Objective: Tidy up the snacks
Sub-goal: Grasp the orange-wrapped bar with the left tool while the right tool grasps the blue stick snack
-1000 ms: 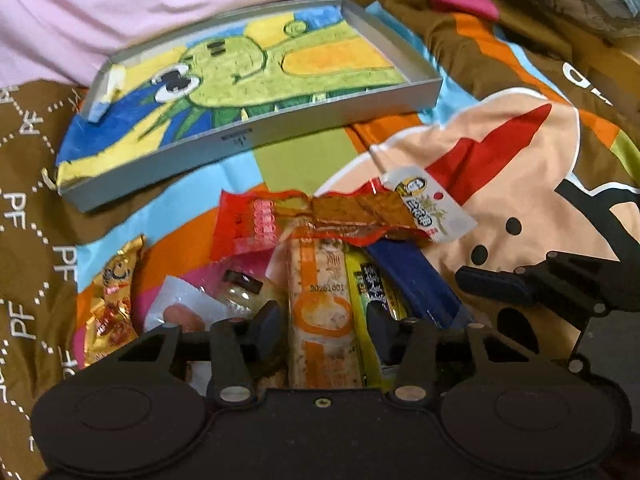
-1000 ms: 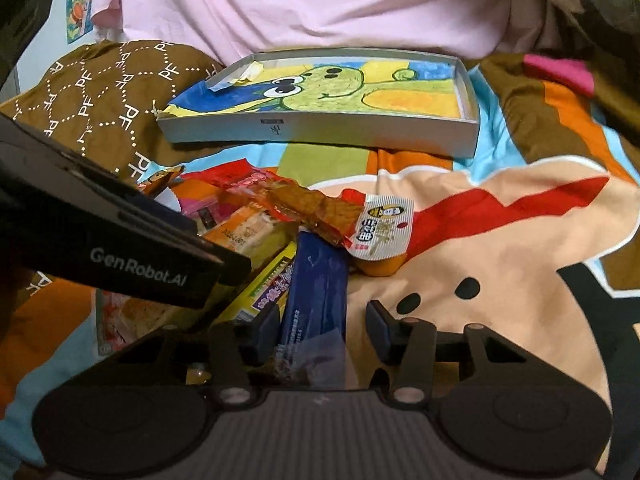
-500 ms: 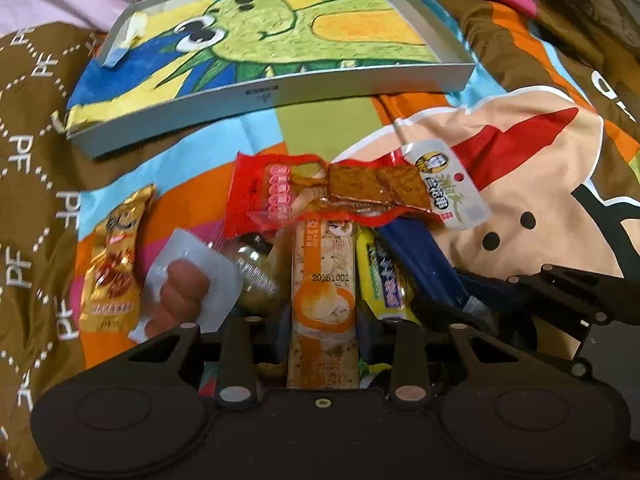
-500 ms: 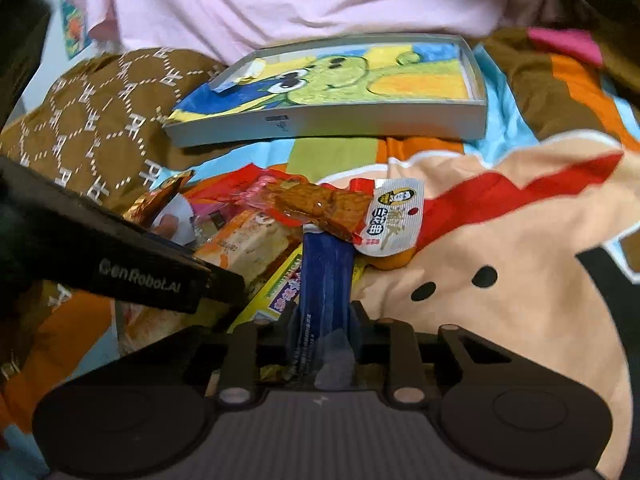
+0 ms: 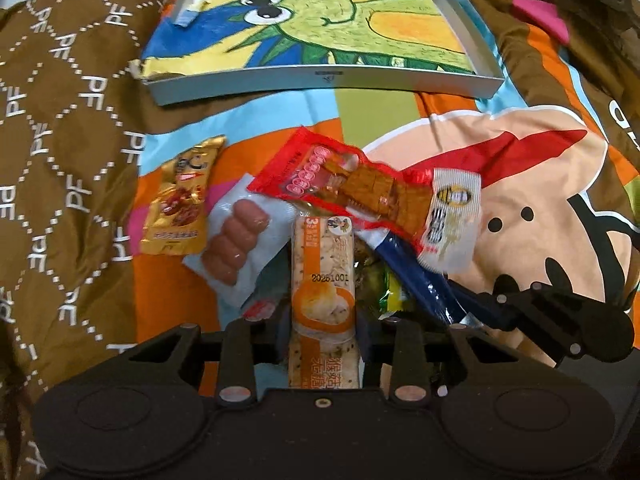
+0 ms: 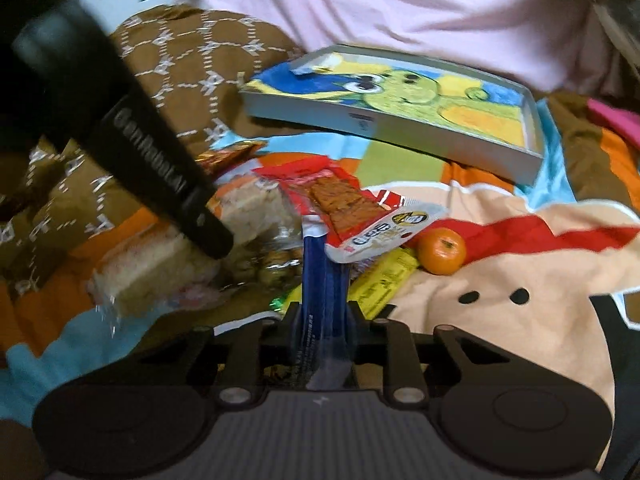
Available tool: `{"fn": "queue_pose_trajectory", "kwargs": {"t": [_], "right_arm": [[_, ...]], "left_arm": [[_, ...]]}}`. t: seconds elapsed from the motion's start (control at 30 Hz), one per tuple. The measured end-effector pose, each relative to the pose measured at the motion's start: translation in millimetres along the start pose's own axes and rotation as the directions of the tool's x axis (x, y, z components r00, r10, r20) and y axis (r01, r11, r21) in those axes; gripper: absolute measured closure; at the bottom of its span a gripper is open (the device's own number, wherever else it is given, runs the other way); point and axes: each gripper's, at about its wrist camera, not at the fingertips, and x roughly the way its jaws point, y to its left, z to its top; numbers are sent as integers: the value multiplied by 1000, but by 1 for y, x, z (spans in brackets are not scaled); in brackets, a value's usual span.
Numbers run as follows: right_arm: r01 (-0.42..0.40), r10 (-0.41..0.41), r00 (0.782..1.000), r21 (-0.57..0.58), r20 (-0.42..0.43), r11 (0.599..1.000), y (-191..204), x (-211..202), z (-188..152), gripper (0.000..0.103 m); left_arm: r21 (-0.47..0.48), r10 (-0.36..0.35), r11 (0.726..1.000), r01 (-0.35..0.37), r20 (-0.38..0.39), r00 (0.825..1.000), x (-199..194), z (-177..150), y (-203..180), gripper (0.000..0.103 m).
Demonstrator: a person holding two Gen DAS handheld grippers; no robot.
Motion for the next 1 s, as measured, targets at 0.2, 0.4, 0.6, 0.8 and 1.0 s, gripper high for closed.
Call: {"fn": "queue_pose_trajectory", "kwargs": {"t": [0.2,0.4,0.6,0.8,1.0], "right_arm": [[0,4,999,-92,39,996,16,-15,-2,78],[172,-144,982,-257,124,951,33,-24,-6,79],[309,-255,946,-317,200,897,34,-27,-4,80],[340,-296,938,-307,183,889,22,-25,-6,80],[385,-312,916,-340,252,858,26,-28,-5,80]], "left_arm": [[-22,10,1000,-10,20,1000,-19,-4,7,69],[-41,0,999,2,63,998,-33,-4,4,69],[-47,-10,999,15,105,994,-40,0,-4,69],[-50,-19,998,24,111,994,-35,6,-10,69],[-60,-24,998,31,127,992,-31,13,-12,69]]}}
